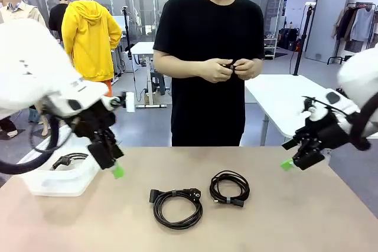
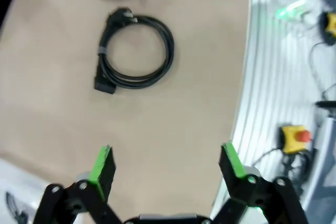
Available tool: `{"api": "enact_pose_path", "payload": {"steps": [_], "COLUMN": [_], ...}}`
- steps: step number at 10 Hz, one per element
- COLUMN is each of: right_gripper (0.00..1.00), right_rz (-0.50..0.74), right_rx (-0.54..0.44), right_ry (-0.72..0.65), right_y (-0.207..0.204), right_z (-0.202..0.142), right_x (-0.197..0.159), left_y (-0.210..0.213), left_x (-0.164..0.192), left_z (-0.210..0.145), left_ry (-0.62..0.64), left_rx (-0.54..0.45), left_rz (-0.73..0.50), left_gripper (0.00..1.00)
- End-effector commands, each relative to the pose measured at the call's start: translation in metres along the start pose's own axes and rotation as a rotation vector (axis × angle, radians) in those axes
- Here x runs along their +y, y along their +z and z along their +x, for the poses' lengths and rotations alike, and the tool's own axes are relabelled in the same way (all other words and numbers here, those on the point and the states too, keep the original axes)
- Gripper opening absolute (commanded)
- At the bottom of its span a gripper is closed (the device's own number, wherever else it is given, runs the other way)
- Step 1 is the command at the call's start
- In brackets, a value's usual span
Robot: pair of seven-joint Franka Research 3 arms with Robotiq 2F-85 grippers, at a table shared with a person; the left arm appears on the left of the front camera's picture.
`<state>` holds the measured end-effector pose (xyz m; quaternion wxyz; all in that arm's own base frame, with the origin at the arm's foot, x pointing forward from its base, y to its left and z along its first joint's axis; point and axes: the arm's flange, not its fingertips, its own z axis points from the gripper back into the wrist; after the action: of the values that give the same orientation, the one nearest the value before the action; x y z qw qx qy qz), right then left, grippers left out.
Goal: Organize and store the cables.
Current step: Place the Power Cable into the Organizing box.
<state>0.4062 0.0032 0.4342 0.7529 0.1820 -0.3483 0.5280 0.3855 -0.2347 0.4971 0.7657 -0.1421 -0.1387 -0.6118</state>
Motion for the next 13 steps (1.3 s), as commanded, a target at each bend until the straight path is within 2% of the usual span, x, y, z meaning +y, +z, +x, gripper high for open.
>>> {"api": "enact_pose_path", "payload": {"steps": [1,2,3,5,6,11,13], "right_gripper": [1.0,1.0,1.0,1.0,1.0,1.0,1.0], "right_rz": [0.029,0.03,0.027,0.064,0.003,0.013,0.002], "right_rx": [-0.178,-0.258,-0.271,-0.248,-0.254,-0.238,-0.263], "right_ry": [0.15,0.17,0.158,0.18,0.152,0.158,0.094], "right_y": [-0.004,-0.001,0.0,-0.012,0.008,0.008,0.03], "right_z": [-0.03,-0.046,-0.055,-0.044,-0.045,-0.049,-0.08], "right_x": [0.003,0.004,0.006,0.001,0.004,0.002,-0.001], "left_y": [-0.018,-0.03,-0.037,-0.031,-0.042,-0.041,-0.066], "left_x": [0.013,0.011,0.01,0.013,0.007,0.009,0.023], "left_z": [0.033,0.046,0.051,0.042,0.048,0.048,0.084], "left_ry": [-0.019,-0.048,-0.05,-0.014,-0.061,-0.055,-0.15], "left_rx": [0.086,0.095,0.104,0.07,0.091,0.089,0.079], "left_rz": [0.054,0.05,0.04,0.016,0.015,0.012,0.068], "left_gripper": [1.0,1.0,1.0,1.0,1.0,1.0,1.0]}}
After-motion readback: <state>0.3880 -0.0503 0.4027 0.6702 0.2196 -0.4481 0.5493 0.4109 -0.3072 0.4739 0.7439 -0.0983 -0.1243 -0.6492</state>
